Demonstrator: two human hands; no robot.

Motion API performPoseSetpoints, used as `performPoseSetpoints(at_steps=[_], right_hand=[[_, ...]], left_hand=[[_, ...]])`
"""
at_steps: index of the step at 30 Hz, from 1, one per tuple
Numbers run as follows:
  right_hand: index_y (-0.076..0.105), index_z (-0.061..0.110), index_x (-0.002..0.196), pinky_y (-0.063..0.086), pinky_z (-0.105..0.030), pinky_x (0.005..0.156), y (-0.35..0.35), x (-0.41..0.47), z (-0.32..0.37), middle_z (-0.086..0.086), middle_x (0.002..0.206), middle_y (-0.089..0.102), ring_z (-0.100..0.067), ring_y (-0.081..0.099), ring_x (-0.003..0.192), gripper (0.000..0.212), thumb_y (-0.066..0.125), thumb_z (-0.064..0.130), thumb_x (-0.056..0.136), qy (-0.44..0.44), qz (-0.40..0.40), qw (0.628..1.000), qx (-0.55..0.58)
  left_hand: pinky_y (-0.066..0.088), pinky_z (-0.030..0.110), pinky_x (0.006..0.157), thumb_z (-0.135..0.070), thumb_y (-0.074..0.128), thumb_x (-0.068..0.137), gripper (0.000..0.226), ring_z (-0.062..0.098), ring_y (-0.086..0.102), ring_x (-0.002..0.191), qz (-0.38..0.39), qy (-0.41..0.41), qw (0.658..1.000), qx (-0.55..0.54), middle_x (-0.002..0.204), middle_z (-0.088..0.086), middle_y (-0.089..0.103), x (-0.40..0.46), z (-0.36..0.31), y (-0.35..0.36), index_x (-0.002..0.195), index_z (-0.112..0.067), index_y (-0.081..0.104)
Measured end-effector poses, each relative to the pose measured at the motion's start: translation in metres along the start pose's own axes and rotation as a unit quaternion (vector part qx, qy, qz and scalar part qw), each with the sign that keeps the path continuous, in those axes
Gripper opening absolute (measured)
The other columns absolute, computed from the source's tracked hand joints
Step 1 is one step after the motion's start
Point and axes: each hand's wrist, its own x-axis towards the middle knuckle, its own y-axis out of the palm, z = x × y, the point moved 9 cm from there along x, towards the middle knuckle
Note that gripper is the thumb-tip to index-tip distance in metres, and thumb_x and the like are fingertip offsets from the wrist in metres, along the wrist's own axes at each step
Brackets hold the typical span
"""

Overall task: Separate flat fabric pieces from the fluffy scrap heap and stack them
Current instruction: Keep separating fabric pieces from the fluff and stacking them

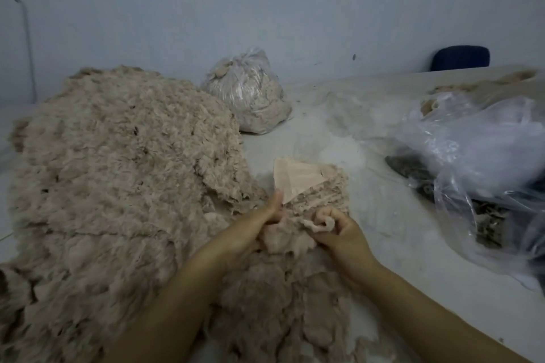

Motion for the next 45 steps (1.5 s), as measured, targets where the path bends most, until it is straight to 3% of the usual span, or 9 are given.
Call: performPoseSetpoints(at_steps=[6, 11, 15, 19, 27, 31, 38, 42, 45], right_hand=[[0.059, 0.019, 0.071, 0.038, -0.004, 0.083, -0.006, -0.013, 0.046, 0.007, 0.095, 0.056, 0.003, 0.052, 0.092, 0.044, 0.061, -0.024, 0.070, -0.249, -0.067, 0.921, -0.293], [0.066, 0.026, 0.089, 0.042, -0.006, 0.083, 0.001, -0.022, 0.043, 0.007, 0.109, 0.057, 0.003, 0.053, 0.102, 0.027, 0.058, 0.004, 0.077, -0.297, -0.035, 0.893, -0.336], [0.065, 0.018, 0.090, 0.050, -0.022, 0.078, -0.007, -0.008, 0.015, 0.004, 0.093, 0.066, -0.010, 0.061, 0.091, 0.018, 0.060, 0.035, 0.086, -0.106, -0.004, 0.990, -0.097], [0.063, 0.009, 0.100, 0.053, -0.035, 0.069, 0.001, -0.002, -0.014, -0.006, 0.092, 0.070, -0.023, 0.065, 0.082, 0.039, 0.072, 0.037, 0.075, 0.072, 0.001, 0.996, -0.043], [0.062, 0.006, 0.080, 0.046, -0.018, 0.045, -0.022, -0.001, 0.009, 0.002, 0.059, 0.063, -0.005, 0.058, 0.051, 0.011, 0.061, 0.010, 0.090, 0.008, -0.119, 0.993, 0.007], [0.066, 0.007, 0.099, 0.054, -0.024, 0.058, -0.015, 0.000, 0.004, -0.008, 0.089, 0.073, -0.016, 0.068, 0.074, 0.018, 0.063, 0.022, 0.089, 0.044, -0.080, 0.995, 0.026], [0.060, 0.041, 0.108, 0.045, -0.009, 0.074, 0.013, 0.004, 0.029, 0.017, 0.095, 0.067, 0.005, 0.060, 0.087, 0.057, 0.081, 0.050, 0.056, -0.068, 0.053, 0.952, -0.294], [0.068, 0.016, 0.077, 0.042, -0.026, 0.063, 0.021, 0.010, 0.032, 0.004, 0.067, 0.060, -0.008, 0.052, 0.063, 0.010, 0.078, 0.017, 0.077, -0.053, 0.053, 0.970, -0.229], [0.059, -0.002, 0.082, 0.043, -0.033, 0.060, 0.015, 0.019, 0.037, -0.012, 0.070, 0.056, -0.021, 0.051, 0.066, 0.019, 0.068, 0.014, 0.086, -0.029, -0.003, 0.995, -0.092]], left_hand=[[0.058, 0.045, 0.073, -0.061, 0.062, 0.067, 0.071, 0.035, 0.064, 0.093, -0.064, -0.125, 0.961, -0.239, 0.108, 0.019, 0.062, 0.004, 0.020, 0.007, 0.111, -0.008, 0.047], [0.059, 0.035, 0.055, 0.007, 0.053, 0.089, 0.017, 0.025, 0.068, 0.066, -0.079, -0.033, 0.959, -0.270, 0.084, 0.015, 0.067, 0.009, 0.010, 0.008, 0.100, -0.005, 0.058], [0.054, 0.028, 0.052, 0.019, 0.041, 0.086, 0.030, 0.020, 0.057, 0.059, -0.125, 0.038, 0.976, -0.176, 0.070, 0.011, 0.058, 0.008, -0.004, -0.010, 0.072, -0.006, 0.051], [0.054, 0.029, 0.053, 0.006, 0.048, 0.090, 0.022, 0.017, 0.058, 0.057, -0.089, 0.053, 0.982, -0.158, 0.064, 0.007, 0.059, 0.007, -0.009, -0.004, 0.073, -0.007, 0.053], [0.048, 0.059, 0.073, -0.003, 0.059, 0.089, 0.009, 0.036, 0.056, 0.071, -0.221, 0.163, 0.955, -0.111, 0.081, 0.019, 0.062, 0.001, -0.014, -0.038, 0.097, -0.003, 0.054], [0.050, 0.046, 0.062, -0.007, 0.060, 0.089, 0.005, 0.030, 0.059, 0.065, -0.202, 0.186, 0.958, -0.085, 0.069, 0.005, 0.065, 0.003, -0.020, -0.034, 0.092, -0.006, 0.057], [0.051, 0.017, 0.064, -0.001, 0.068, 0.080, 0.019, 0.006, 0.067, 0.069, -0.029, 0.207, 0.975, 0.069, 0.069, -0.004, 0.071, 0.012, -0.041, 0.002, 0.091, -0.015, 0.063], [0.052, 0.023, 0.069, -0.032, 0.075, 0.075, 0.031, 0.014, 0.067, 0.082, -0.114, 0.235, 0.965, -0.006, 0.085, 0.001, 0.071, 0.010, -0.043, -0.012, 0.099, -0.020, 0.060], [0.056, 0.032, 0.072, -0.048, 0.086, 0.056, 0.071, 0.019, 0.069, 0.090, -0.086, 0.157, 0.984, -0.014, 0.097, 0.004, 0.072, 0.015, -0.023, -0.012, 0.114, -0.020, 0.056]])
